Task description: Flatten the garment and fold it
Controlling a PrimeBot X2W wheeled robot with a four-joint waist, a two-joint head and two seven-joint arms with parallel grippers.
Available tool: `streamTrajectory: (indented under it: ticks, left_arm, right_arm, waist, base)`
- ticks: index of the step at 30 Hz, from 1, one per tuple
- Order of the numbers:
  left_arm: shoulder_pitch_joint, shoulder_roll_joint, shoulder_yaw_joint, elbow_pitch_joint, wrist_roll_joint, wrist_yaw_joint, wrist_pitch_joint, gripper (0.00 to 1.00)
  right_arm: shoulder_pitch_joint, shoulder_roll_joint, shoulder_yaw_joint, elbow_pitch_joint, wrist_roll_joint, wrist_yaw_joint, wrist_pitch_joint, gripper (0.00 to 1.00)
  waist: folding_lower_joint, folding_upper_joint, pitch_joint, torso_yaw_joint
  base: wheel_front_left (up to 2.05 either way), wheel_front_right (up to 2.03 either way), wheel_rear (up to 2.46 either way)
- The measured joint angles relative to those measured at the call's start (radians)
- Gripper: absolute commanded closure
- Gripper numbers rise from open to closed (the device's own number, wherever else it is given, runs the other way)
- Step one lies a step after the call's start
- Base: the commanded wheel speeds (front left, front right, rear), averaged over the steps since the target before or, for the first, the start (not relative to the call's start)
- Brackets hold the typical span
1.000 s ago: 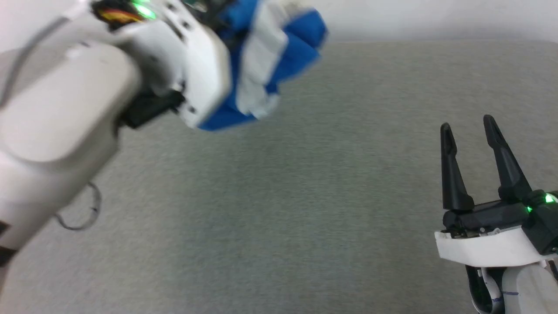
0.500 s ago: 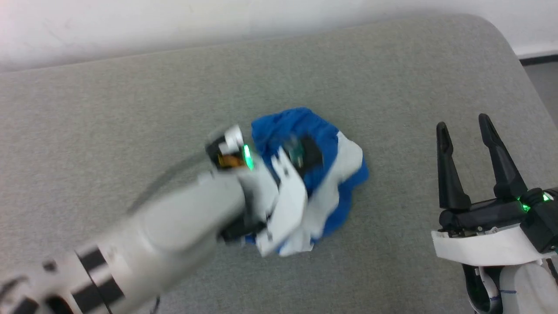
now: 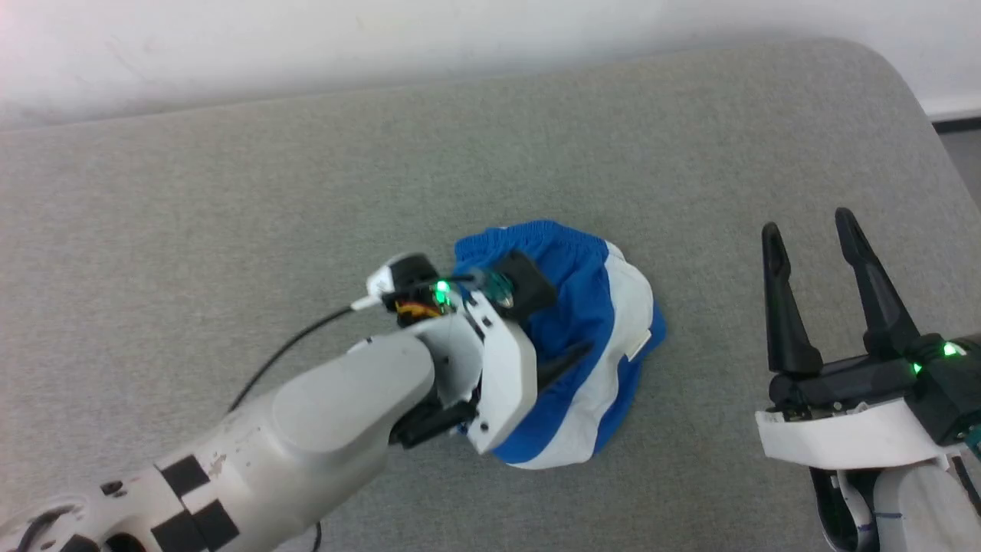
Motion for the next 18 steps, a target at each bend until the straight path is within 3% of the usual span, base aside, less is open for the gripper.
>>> streamTrajectory:
  ticks: [5,9,14,18]
  left_arm:
    - [-0.028,-0.018,0.062,0.027,0.049,0.019,-0.248,0.0]
    - [-0.029,-0.018,0.149,0.022,0.127,0.155,-0.437,0.0]
    - [0.014,0.015,0.339,-0.078,0.229,0.353,-0.467,0.0]
    - [0.152,0.037,0.522,-0.192,0.348,0.489,-0.468,0.0]
  right_arm:
    - [0.027,0.0,-0.007,0.001,-0.008,0.0,0.0,0.0]
    - [0.042,0.0,-0.017,0.0,-0.016,0.0,0.0,0.0]
    - [0.058,0.0,-0.033,-0.001,-0.016,0.0,0.0,0.0]
    - [0.06,0.0,-0.062,0.002,-0.014,0.0,0.0,0.0]
  waist:
    - [-0.0001,0.0,-0.04,0.027]
    - [-0.0002,0.0,-0.068,0.055]
    - [-0.0002,0.0,-0.094,0.088]
    - [-0.0002,0.0,-0.105,0.106]
  base:
    - [0.0,0.0,0.0]
    - [0.0,0.0,0.0]
    - [0.0,0.0,0.0]
    - [0.0,0.0,0.0]
